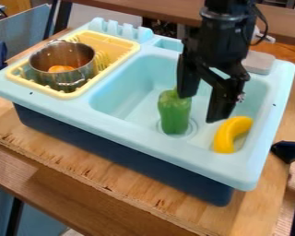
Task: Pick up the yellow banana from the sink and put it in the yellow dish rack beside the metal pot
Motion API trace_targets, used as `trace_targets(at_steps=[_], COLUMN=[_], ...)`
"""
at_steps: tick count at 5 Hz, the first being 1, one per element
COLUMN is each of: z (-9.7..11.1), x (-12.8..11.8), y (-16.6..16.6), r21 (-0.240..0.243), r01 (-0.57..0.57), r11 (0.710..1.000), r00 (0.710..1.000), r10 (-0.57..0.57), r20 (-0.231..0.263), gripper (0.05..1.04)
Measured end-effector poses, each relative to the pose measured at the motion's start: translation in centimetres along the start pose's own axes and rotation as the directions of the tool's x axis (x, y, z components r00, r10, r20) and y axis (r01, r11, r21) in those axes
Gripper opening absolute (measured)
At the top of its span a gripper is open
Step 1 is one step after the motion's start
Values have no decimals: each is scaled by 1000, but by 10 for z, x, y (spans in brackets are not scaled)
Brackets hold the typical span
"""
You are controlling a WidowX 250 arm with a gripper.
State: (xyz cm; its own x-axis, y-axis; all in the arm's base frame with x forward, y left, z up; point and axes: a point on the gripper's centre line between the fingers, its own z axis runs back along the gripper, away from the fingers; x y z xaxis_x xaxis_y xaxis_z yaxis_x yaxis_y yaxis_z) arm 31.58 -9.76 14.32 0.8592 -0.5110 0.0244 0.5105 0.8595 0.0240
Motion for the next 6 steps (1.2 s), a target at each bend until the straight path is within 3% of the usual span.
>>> trace_targets(at_steps=[2,4,6], z=[-11,-22,-38], x=[18,30,37], y=[6,10,3], r21=[-14,-57,-97], r01=[-27,-88,-95], r11=[1000,994,991], r00=[999,992,991], r10=[28,93,103], r20=[47,83,87], gripper=[1000,1000,1000])
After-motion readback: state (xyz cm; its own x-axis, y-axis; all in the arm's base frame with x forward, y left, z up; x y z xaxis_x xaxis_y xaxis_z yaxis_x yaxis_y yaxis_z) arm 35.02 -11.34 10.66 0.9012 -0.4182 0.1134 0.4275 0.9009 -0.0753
